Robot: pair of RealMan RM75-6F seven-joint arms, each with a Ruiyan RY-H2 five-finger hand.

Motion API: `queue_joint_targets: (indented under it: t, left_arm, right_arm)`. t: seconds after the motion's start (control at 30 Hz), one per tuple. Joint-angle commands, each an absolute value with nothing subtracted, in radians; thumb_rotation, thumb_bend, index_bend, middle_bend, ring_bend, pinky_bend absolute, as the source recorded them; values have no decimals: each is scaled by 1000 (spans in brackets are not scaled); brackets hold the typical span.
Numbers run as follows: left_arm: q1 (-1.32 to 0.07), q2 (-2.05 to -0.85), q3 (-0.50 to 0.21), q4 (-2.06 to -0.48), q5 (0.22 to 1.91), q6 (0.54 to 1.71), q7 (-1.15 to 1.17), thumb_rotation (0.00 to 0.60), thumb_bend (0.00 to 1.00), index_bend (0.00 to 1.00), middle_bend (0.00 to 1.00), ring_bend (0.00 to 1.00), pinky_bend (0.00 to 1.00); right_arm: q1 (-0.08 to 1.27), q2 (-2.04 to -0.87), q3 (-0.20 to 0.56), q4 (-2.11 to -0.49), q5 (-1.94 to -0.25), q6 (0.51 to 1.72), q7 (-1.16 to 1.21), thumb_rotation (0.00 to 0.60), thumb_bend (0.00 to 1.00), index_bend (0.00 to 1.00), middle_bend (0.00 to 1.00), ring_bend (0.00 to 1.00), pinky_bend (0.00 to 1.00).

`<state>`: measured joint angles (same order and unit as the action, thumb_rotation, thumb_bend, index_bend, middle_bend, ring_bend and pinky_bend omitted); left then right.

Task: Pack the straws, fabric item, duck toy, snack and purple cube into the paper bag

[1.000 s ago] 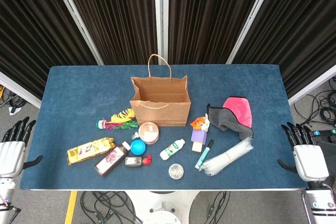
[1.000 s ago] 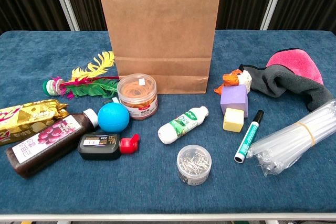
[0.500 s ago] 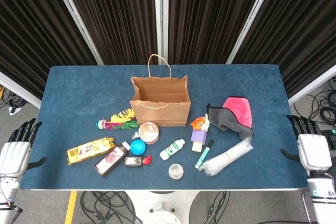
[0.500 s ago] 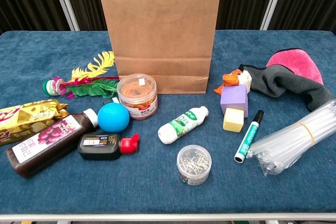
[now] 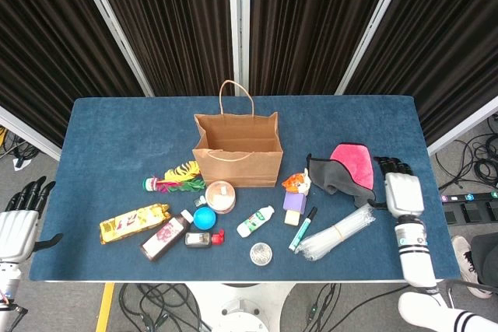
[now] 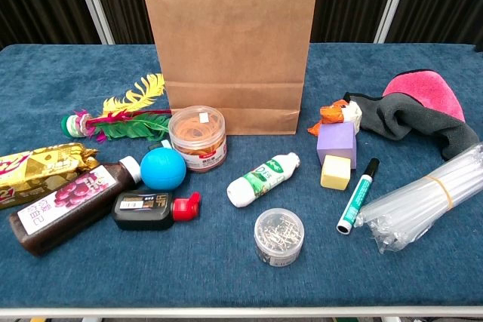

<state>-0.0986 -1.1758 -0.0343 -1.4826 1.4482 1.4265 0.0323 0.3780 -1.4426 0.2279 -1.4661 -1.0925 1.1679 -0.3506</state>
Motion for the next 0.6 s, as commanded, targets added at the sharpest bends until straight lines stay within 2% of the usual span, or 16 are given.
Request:
queue_joint_targets:
  t: [0.03, 0.17, 0.37, 0.47, 0.6]
  left_arm:
    - [-97, -1166, -34, -1488, 1447, 1423, 10, 600, 63, 84, 34, 0, 167]
    - [-96, -1159, -36, -1492, 1447, 1426, 1, 600, 63, 85, 34, 0, 167]
    - [-102, -1178, -33, -1490, 1449, 1417, 13, 600, 64, 85, 34, 0, 168]
    - [-106, -1190, -32, -1489, 1452, 1412, 30, 600, 63, 84, 34, 0, 167]
    - [-112, -1205, -37, -1485, 1452, 1414, 50, 600, 63, 84, 34, 0, 167]
  right_arm:
    - [374, -1423, 196, -1517, -1136, 1205, -390, 600, 6, 166, 166, 105, 179]
    - [364, -1321, 140, -1606, -1270, 1237, -414, 600, 7, 167, 166, 105, 181]
    - [436, -1130, 2, -1610, -1509, 1060, -327, 600, 0, 168, 162, 95, 185]
    - [472, -1095, -62, -1581, -1618, 995, -268, 600, 0, 169, 170, 93, 185]
    - [507, -1104, -122, -1531, -1728, 953, -220, 600, 0, 174, 188, 93, 185]
